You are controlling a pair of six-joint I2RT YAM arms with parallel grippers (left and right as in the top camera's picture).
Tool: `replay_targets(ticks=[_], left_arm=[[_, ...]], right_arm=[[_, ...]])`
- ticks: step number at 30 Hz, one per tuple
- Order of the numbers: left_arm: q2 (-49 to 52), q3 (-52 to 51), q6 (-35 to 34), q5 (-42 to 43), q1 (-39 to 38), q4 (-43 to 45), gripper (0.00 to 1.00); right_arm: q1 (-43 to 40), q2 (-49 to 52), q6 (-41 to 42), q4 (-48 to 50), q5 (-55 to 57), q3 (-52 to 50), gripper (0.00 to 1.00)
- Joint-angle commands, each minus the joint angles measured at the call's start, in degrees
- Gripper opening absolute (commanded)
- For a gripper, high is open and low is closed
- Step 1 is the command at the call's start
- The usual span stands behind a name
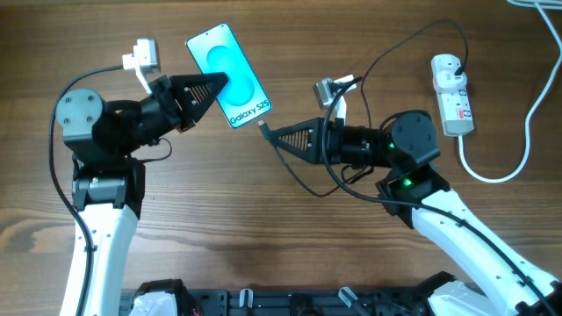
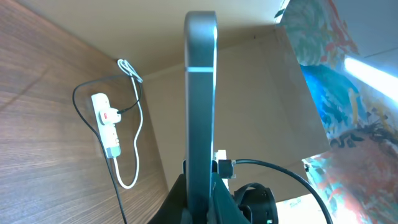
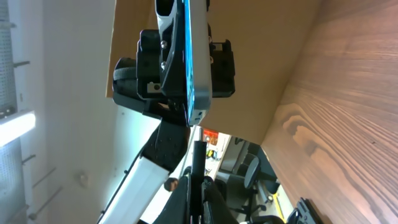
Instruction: Plug charger to phone and switch on socket
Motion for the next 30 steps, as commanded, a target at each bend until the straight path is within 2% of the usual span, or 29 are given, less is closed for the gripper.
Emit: replay_targets(ticks=[1, 10, 30], left_arm=[[-0.1, 0.3, 0.3, -0.5, -0.1, 0.4, 0.04], [-0.1, 0.3, 0.3, -0.5, -0.1, 0.4, 0.04], [-0.1, 0.3, 0.3, -0.6, -0.1, 0.4, 0.04]], right_arm=[[2.3, 2.4, 2.6, 3.7, 2.3, -0.1, 0.04], [2.6, 4.7, 2.4, 10.4, 1.2, -0.1, 0.04], [0.1, 4.6, 1.0, 10.6, -1.8, -0.1, 0.04]])
